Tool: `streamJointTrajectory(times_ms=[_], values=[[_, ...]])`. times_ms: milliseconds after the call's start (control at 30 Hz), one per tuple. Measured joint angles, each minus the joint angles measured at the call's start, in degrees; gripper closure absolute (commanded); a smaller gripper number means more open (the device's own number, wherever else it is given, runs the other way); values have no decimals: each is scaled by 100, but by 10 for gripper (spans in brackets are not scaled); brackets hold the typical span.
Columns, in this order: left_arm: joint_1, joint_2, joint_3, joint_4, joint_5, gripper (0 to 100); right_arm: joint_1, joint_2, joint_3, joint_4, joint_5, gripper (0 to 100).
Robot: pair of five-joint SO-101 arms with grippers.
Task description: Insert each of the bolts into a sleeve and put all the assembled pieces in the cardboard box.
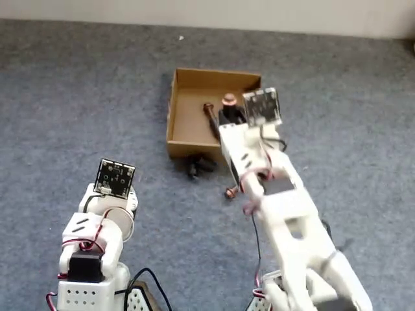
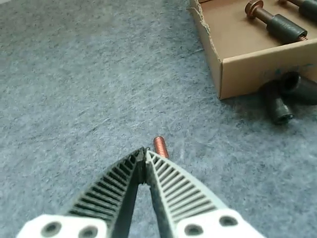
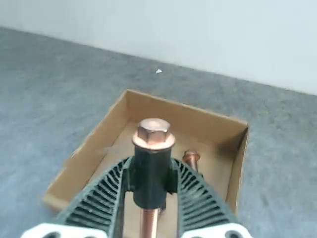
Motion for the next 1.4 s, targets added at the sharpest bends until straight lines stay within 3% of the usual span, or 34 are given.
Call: streamJointTrajectory(times_ms=[300, 467, 667, 867, 1000, 1233, 1400], values=[[0, 0, 0, 0, 0, 995, 53, 3103, -1714, -466, 0, 967], [0, 0, 0, -9, 0, 995, 220, 3622, -2532, 378, 0, 862], [0, 0, 0, -9, 0, 995, 264, 3437, -3086, 1855, -9, 862], [0, 0, 18, -9, -9, 995, 255, 2330, -3051, 2892, -9, 863], [0, 0, 18, -9, -18, 995, -123, 1609, -2479, 3552, -9, 864], [0, 0, 18, -9, -18, 995, -1073, 747, -1231, 3701, -9, 862], [0, 0, 18, -9, -18, 995, -1204, 1029, -1108, 3279, -9, 860]])
